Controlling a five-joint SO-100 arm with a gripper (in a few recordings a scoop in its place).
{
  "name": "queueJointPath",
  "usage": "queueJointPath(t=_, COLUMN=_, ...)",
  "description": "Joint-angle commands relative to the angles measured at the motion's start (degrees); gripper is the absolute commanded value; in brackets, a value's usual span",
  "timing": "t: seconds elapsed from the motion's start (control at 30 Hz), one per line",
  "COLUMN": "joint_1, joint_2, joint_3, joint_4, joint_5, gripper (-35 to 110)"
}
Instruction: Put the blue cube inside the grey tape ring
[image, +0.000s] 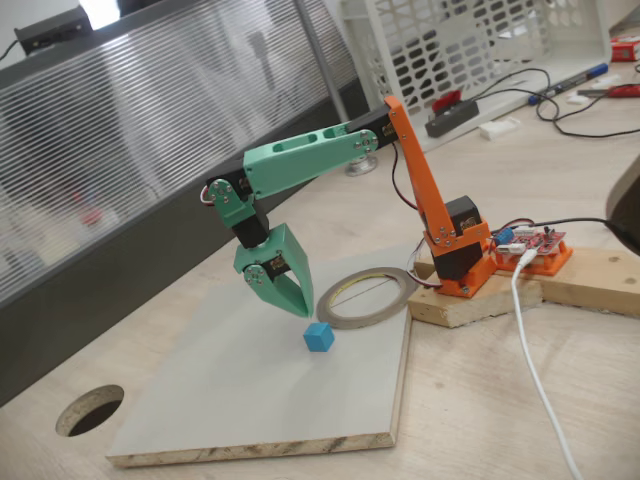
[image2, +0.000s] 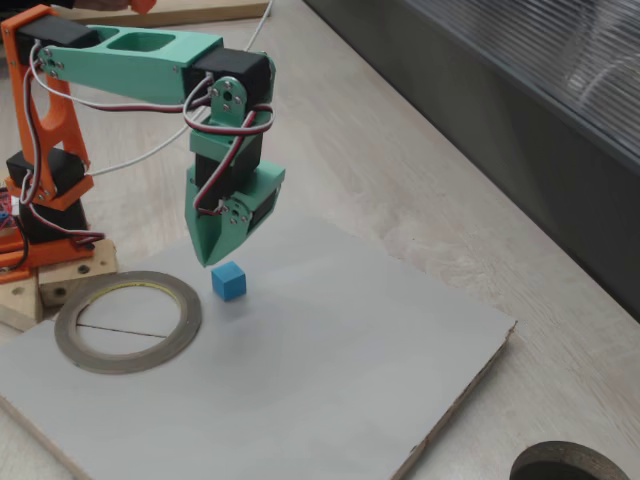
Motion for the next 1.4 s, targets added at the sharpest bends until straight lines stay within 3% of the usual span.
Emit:
queueJointPath(t=0.0, joint_1=-0.97, joint_2=1.93, joint_3=-0.88, joint_4=1.05, joint_5=0.44, gripper=2)
queueJointPath(t=0.2, joint_1=-0.97, joint_2=2.02, joint_3=-0.88, joint_4=1.05, joint_5=0.26, gripper=13)
queueJointPath(t=0.53, joint_1=-0.97, joint_2=2.02, joint_3=-0.88, joint_4=1.05, joint_5=0.26, gripper=68)
queueJointPath(t=0.73, joint_1=-0.97, joint_2=2.02, joint_3=-0.88, joint_4=1.14, joint_5=0.35, gripper=94)
queueJointPath(t=0.87, joint_1=-0.97, joint_2=2.02, joint_3=-0.88, joint_4=0.88, joint_5=0.35, gripper=99)
queueJointPath(t=1.37, joint_1=-0.26, joint_2=2.02, joint_3=-0.79, joint_4=0.88, joint_5=0.62, gripper=99)
